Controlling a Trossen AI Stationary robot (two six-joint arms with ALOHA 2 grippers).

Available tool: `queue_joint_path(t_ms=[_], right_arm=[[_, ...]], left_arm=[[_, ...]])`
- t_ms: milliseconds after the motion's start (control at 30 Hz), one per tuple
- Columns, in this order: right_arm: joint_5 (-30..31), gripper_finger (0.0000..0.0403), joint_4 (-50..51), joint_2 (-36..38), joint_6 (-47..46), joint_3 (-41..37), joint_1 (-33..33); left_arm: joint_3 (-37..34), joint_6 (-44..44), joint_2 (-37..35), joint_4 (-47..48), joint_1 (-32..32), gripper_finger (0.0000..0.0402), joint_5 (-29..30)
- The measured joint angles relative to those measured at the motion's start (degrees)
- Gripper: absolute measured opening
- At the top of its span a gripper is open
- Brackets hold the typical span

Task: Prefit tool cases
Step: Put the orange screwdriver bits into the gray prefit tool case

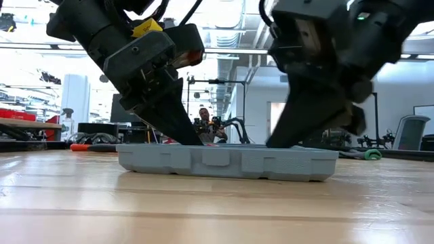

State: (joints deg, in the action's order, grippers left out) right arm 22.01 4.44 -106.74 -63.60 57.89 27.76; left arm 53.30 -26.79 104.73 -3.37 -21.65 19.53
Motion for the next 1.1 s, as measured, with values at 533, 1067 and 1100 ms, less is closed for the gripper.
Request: queue_joint_path(t_ms=[533, 1067, 1100], right_arm=[[-4.1, 0.0001, 3.4, 0.5, -1.8, 0.0, 0.3], [-5.7, 0.0001, 2.5, 0.5, 2.2, 0.0, -1.6], [-5.7, 0.0001, 2.4, 0.5, 2.3, 0.0, -1.6]], left_arm=[[0.1, 0.8, -0.1, -2.1, 0.0, 0.0, -4.3], [0.1, 1.3, -0.1, -3.4, 0.0, 0.0, -6.5], [0.1, 1.3, -0.1, -3.4, 0.0, 0.0, -6.5]])
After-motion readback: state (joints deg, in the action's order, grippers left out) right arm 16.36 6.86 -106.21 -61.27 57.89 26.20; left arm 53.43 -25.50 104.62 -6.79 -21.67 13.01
